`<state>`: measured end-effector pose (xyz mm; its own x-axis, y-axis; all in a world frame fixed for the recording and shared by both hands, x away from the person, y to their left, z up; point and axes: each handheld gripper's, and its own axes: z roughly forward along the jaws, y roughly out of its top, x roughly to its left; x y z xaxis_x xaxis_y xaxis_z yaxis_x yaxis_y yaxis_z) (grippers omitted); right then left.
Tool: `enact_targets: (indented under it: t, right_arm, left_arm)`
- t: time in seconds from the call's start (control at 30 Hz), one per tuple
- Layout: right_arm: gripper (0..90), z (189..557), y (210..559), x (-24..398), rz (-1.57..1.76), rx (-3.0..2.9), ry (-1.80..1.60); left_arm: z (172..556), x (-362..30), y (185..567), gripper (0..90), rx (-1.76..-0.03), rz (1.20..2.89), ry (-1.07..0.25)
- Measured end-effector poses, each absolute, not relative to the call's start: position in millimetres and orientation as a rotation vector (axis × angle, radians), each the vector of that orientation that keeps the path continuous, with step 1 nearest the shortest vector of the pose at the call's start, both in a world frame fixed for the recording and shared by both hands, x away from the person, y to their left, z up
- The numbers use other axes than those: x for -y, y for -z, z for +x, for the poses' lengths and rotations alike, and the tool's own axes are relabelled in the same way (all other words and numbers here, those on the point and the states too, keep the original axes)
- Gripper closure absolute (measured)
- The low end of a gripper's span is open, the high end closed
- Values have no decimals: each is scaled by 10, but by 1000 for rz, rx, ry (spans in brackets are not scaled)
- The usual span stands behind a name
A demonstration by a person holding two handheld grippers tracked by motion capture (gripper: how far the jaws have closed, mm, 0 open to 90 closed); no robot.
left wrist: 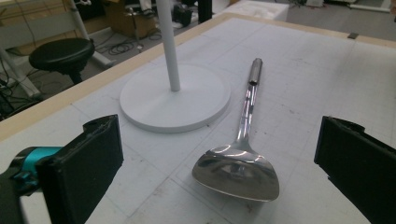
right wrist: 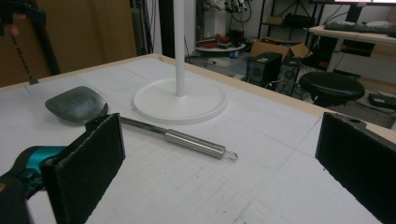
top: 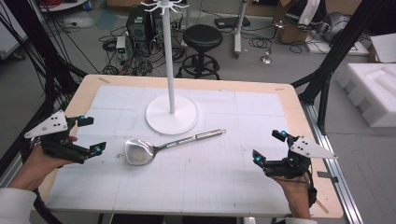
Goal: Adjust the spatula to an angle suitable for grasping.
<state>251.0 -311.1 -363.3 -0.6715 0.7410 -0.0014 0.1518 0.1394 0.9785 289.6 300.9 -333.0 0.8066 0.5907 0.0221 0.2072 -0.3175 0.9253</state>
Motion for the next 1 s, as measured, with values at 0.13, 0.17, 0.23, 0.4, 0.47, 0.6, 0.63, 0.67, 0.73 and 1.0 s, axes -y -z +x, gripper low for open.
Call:
enact_targets:
  t: [0.13,0.17,0.23,0.4,0.47,0.6,0.63,0.67,0.73,1.0]
  right_arm:
    - [4,2511,3619,3100,847,-1931,-1565]
    - [4,2511,3619,3100,847,-1931,-1565]
    - [4,2508,3612,3107,848,-1927,-1570]
    - [4,2503,3609,3103,850,-1919,-1578]
    - [4,2503,3606,3100,844,-1918,-1581]
    - [4,2500,3596,3092,840,-1919,-1585]
    - [4,2500,3594,3092,840,-1920,-1586]
    - [4,2496,3594,3091,847,-1921,-1589]
    - [4,2499,3596,3093,846,-1915,-1589]
    - [4,2499,3594,3087,846,-1913,-1604]
  left_arm:
    - [2994,-2916,3219,17,-584,1937,-413]
    - [2994,-2916,3219,17,-584,1937,-413]
    - [3068,-2829,3156,17,-581,1976,-407]
    - [3166,-2697,3107,17,-566,2024,-392]
    - [3212,-2635,3091,17,-546,2044,-381]
    - [3288,-2502,3072,17,-521,2097,-363]
    - [3305,-2465,3067,17,-512,2105,-359]
    - [3321,-2427,3060,17,-503,2113,-355]
    - [3360,-2341,3043,17,-479,2141,-347]
    - [3499,-2023,3016,17,-425,2237,-331]
